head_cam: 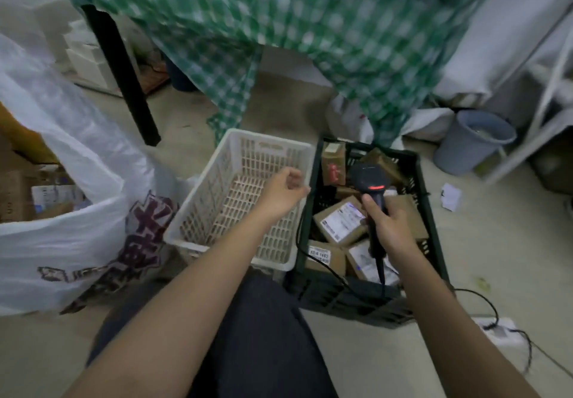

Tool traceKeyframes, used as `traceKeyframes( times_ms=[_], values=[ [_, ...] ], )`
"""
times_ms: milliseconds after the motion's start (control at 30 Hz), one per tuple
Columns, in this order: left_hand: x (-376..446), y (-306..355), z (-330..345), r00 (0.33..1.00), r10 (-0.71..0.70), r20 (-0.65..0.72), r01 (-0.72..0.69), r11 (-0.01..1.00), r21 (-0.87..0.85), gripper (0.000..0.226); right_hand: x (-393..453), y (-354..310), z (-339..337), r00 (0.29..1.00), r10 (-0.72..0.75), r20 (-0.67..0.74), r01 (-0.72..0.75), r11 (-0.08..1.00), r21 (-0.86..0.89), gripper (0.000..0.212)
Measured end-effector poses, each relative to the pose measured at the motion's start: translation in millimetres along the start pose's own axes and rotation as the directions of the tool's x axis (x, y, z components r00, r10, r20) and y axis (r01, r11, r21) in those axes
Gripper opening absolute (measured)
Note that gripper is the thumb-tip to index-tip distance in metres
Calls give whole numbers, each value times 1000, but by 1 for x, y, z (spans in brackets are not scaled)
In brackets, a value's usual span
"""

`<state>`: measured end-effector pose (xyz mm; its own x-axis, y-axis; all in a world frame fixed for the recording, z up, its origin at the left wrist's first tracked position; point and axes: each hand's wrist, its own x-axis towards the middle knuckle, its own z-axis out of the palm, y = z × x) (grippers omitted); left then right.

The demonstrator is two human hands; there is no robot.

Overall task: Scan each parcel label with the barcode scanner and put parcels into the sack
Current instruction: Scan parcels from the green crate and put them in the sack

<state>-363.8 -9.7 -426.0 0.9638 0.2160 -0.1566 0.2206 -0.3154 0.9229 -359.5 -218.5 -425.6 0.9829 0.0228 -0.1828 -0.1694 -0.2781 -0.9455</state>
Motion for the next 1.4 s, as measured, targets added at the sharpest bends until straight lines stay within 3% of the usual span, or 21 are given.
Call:
traceKeyframes(
  times_ms=[100, 267, 433, 667, 733, 800, 900, 1033, 1200, 1267, 1400],
  values=[
    [11, -17, 44, 992, -75, 106, 67, 994, 81, 35, 0, 34, -22, 995, 75, -68, -71, 996, 55, 20],
    [41, -54, 89, 976, -142, 166, 106, 973, 205, 34, 19, 72, -30, 968, 201, -151, -169, 965, 202, 18],
    [84, -81, 129, 951, -138, 275, 44, 945, 323, 48, 60, 91, -27, 962, 226, -155, -188, 956, 227, 25],
    [142, -95, 189, 961, -93, 261, -44, 878, 476, 67, 130, 104, -21, 939, 309, -147, -260, 923, 282, 8],
    [154, -102, 200, 965, -149, 215, -6, 808, 589, 78, 143, 116, -16, 921, 342, -186, -287, 920, 266, 7],
    [161, -110, 208, 957, -221, 187, 50, 763, 645, 72, 149, 129, -10, 905, 368, -213, -307, 913, 270, 14],
    [169, -119, 211, 957, -206, 203, 37, 782, 622, 55, 151, 141, -7, 905, 380, -192, -318, 903, 289, 31],
    [172, -117, 204, 951, -172, 258, -19, 799, 601, 62, 149, 149, -15, 905, 382, -187, -315, 898, 309, 21],
    [173, -109, 198, 846, -315, 430, 54, 854, 518, 68, 146, 147, -19, 898, 390, -206, -297, 879, 372, 32],
    [170, -103, 194, 822, -333, 462, 19, 827, 562, 70, 142, 144, -19, 896, 393, -208, -298, 878, 375, 31],
    [159, -89, 186, 858, -274, 434, -71, 773, 630, 65, 129, 136, -22, 900, 379, -215, -280, 881, 381, 32]
  ],
)
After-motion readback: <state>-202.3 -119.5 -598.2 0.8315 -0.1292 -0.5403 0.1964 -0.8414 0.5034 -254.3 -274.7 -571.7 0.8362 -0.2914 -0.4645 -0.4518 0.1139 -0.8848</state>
